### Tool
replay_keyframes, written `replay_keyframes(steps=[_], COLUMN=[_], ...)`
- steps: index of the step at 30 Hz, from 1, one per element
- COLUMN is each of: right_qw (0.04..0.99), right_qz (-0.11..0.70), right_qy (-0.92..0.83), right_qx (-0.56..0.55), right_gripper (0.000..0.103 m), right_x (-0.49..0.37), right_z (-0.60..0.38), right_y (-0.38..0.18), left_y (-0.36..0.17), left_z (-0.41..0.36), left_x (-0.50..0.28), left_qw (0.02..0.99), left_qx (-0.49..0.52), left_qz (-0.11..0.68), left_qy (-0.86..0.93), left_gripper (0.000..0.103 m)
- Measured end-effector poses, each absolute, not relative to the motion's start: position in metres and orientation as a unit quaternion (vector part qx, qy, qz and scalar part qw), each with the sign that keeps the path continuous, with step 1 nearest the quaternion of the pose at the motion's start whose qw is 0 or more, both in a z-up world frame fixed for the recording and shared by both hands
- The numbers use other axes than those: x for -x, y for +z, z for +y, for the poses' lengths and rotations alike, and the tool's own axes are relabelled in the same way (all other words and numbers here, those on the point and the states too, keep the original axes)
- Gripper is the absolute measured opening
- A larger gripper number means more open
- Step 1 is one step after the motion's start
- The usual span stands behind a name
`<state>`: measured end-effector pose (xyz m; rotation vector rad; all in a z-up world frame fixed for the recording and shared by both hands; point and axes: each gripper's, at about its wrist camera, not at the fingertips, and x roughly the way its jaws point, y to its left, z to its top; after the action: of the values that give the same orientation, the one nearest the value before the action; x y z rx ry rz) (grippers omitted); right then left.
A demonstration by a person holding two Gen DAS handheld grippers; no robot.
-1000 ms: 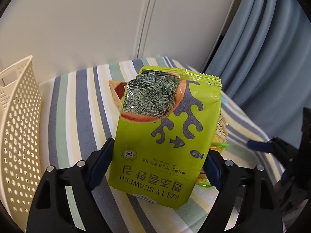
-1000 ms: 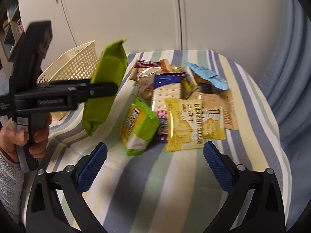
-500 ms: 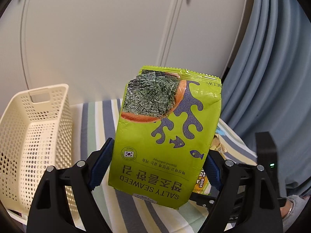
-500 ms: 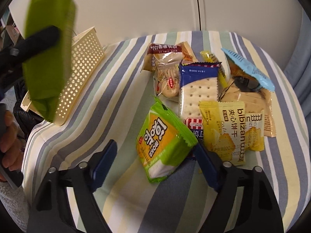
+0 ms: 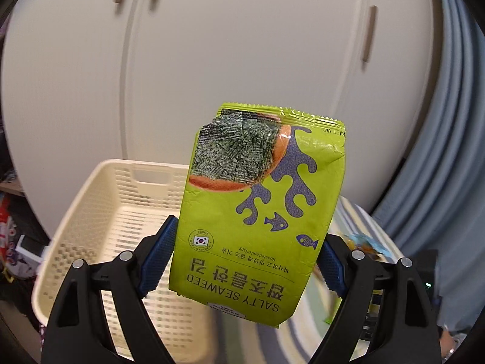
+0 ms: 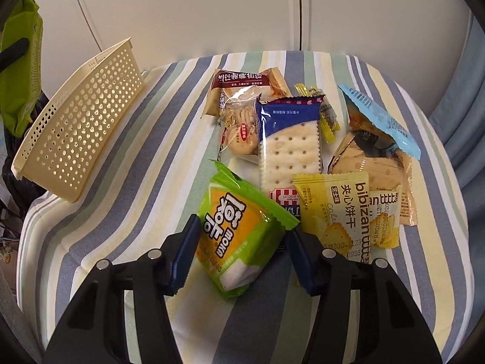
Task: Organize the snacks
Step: 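Carry the seaweed bag into the basket and release it with the left tool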
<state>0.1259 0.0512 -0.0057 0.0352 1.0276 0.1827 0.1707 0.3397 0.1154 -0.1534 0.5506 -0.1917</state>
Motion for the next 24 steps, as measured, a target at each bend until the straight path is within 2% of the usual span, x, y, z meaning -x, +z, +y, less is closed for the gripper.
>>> replay_keyframes(steps=[11, 13, 16, 18, 21, 24], right_qw=[0.869, 0.871, 0.871, 0.870, 0.867, 0.862], right_qz=[0.486, 0.482, 0.479, 0.478, 0.484, 0.494], right_qy=[0.084, 0.084, 0.093, 0.092, 0.090, 0.081], right_qx=[0.032, 0.046, 0.064, 0.076, 0.078, 0.078], right_gripper=[0.056, 0.056, 0.056, 0.058, 0.068, 0.068], right_x=[-0.124, -0.123, -0.123, -0.124, -0.128, -0.138], right_z=[0.083, 0.092, 0.106, 0.115, 0.122, 0.124], right_y=[0.003, 0.007, 0.009, 0.008, 0.001, -0.007], left_y=[0.104, 0.101, 0.099, 0.098, 0.099, 0.098], left_z=[0.395, 0.395, 0.397, 0.395, 0.401, 0.404], left_x=[-0.184, -0.186, -0.186, -0.185, -0.186, -0.182], left_qw=[0.954, 0.953, 0.952, 0.950, 0.950, 0.951], left_qx=[0.080, 0.071, 0.067, 0.083, 0.096, 0.104], left_qz=[0.287, 0.292, 0.295, 0.296, 0.293, 0.289], left_qy=[0.028, 0.040, 0.055, 0.050, 0.047, 0.045], left_gripper=[0.087, 0.100, 0.100, 0.100, 0.100, 0.100])
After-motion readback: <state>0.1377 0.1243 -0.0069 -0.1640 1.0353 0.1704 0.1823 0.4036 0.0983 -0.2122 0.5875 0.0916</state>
